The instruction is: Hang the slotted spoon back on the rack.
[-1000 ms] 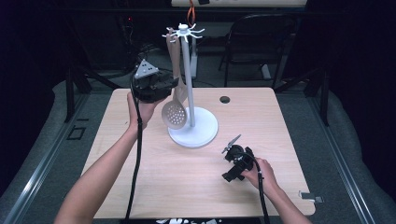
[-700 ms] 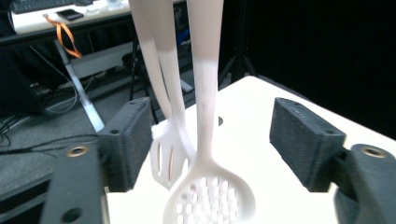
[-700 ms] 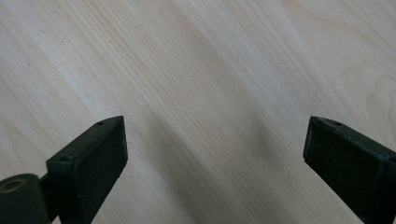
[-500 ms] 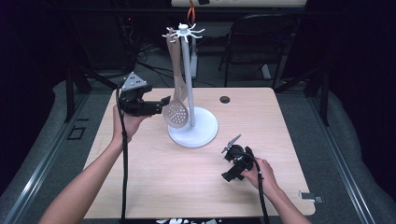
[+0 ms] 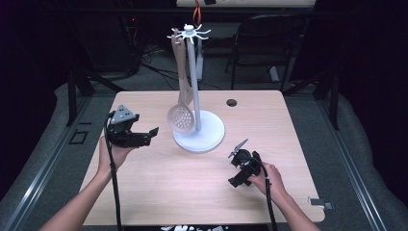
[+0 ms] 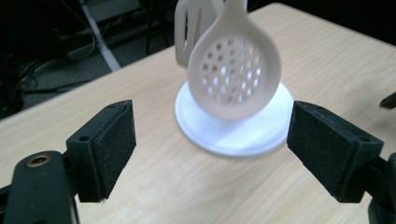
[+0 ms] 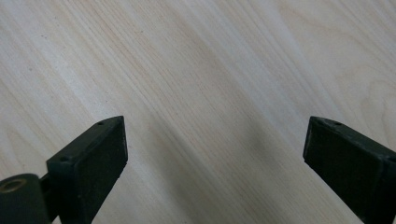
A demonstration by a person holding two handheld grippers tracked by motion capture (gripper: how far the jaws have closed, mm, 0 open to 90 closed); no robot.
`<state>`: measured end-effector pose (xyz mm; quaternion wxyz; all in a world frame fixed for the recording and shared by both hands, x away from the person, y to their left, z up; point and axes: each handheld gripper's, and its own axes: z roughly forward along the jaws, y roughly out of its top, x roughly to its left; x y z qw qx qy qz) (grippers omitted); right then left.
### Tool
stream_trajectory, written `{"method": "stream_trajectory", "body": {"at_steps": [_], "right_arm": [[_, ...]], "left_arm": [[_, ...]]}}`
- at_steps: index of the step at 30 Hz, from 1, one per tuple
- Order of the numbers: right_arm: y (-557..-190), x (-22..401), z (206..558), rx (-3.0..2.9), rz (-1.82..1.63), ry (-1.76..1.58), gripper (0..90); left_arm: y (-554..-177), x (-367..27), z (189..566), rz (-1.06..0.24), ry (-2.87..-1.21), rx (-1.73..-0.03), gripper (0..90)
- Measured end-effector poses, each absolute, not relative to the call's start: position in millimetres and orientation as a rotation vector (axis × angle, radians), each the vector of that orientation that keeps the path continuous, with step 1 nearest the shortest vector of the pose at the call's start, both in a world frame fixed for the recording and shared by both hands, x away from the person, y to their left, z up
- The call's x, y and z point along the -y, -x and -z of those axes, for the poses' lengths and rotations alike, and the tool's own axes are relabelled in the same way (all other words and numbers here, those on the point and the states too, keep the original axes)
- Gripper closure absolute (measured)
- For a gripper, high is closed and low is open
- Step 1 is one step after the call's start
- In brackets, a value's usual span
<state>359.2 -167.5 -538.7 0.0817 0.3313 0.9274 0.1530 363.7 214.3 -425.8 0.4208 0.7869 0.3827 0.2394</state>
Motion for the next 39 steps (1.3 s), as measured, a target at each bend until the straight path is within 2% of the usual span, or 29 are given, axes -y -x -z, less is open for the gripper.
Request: {"method": "stream_trajectory", "body": {"at_steps": [14,25,39], "right_arm": [[-359.7,166.5,540.7,-2.779,-0.456,-0.993,6.0],[-359.6,165.5,541.2,-2.772,-0.45,-0.986,6.0],[-361.5,166.2,540.5,-2.766,-0.449,-0.974,5.9]], "left_arm": [[-346.1,-234.2,479.7,-0.53,-2.039,-1.062,15.4],[-342.6,-242.1,513.3,-0.396,-2.079,-1.143,15.4],[-349.6,-245.6,526.6,-0.419,-2.094,-1.194,14.7]]}}
